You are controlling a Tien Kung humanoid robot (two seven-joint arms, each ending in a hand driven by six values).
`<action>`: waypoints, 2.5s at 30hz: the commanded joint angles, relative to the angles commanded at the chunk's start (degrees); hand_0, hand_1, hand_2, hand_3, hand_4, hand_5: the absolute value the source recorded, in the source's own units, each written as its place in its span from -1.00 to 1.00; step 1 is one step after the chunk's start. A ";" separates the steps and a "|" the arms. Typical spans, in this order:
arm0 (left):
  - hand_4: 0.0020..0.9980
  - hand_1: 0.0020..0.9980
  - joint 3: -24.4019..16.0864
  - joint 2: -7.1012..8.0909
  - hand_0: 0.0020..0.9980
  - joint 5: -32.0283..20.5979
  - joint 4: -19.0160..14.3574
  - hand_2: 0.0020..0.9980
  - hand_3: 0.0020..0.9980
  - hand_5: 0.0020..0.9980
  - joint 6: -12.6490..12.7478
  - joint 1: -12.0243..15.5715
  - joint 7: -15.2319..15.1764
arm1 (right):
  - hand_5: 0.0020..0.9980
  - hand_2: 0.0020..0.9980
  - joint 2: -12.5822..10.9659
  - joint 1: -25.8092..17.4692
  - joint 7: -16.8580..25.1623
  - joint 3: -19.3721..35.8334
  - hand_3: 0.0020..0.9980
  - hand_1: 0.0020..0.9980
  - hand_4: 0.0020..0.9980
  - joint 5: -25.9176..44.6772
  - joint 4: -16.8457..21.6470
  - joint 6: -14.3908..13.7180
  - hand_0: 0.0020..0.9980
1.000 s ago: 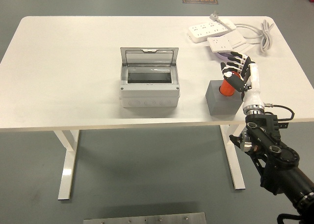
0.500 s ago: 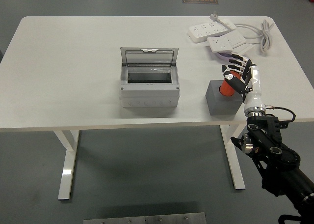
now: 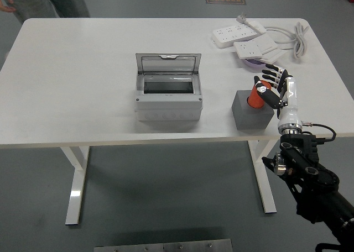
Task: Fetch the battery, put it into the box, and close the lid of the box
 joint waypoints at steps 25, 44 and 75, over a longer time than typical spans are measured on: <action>0.29 0.43 -0.58 0.06 0.25 1.14 0.02 0.13 0.13 -0.78 -0.15 -0.17 0.41 | -0.80 0.26 0.75 1.48 0.08 -6.14 0.29 0.25 0.49 2.52 -1.25 0.17 0.19; 0.28 0.43 -0.62 0.16 0.25 1.26 0.10 0.13 0.13 -0.78 -0.19 -0.66 0.23 | -0.77 0.24 0.69 1.37 -0.10 -6.10 0.26 0.24 0.48 2.91 -1.73 -0.08 0.19; 0.28 0.44 -0.51 0.27 0.25 1.22 0.17 0.13 0.13 -0.79 -0.11 -1.04 -0.24 | -0.78 0.02 0.85 1.19 -0.82 -6.26 0.13 0.02 0.17 3.47 -2.20 -0.67 0.01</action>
